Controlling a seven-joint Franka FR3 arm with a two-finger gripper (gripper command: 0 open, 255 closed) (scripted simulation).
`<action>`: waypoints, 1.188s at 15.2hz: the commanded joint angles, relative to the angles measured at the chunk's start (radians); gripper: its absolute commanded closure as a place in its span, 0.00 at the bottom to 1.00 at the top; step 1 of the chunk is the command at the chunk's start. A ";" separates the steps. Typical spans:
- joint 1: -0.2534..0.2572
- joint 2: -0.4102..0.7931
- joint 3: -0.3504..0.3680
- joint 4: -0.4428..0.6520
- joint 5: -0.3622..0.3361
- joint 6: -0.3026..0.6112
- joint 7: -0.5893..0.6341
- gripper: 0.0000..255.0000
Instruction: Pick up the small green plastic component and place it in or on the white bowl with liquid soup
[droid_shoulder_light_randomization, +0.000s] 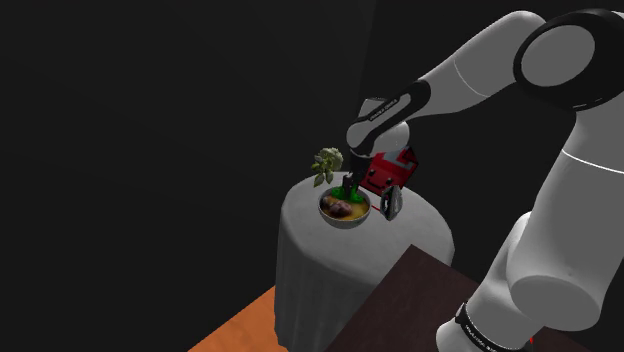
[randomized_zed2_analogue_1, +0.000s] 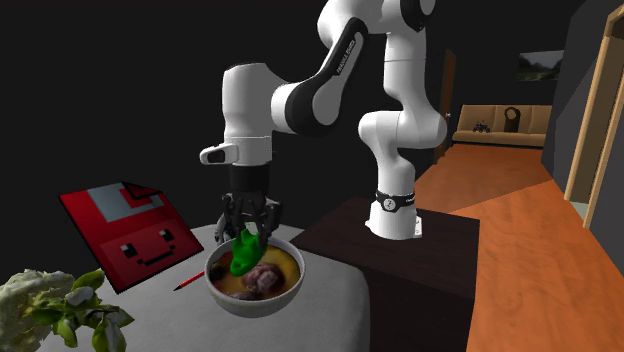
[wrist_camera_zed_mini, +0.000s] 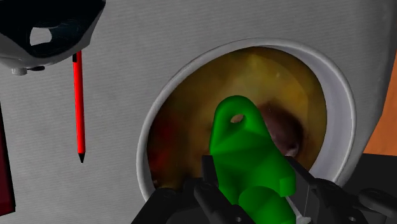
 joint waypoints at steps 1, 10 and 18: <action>-0.001 0.024 0.004 -0.008 0.019 0.030 -0.013 1.00; -0.003 0.032 0.004 -0.009 0.025 0.038 -0.020 0.00; 0.005 -0.058 -0.009 0.008 -0.040 -0.060 0.029 0.00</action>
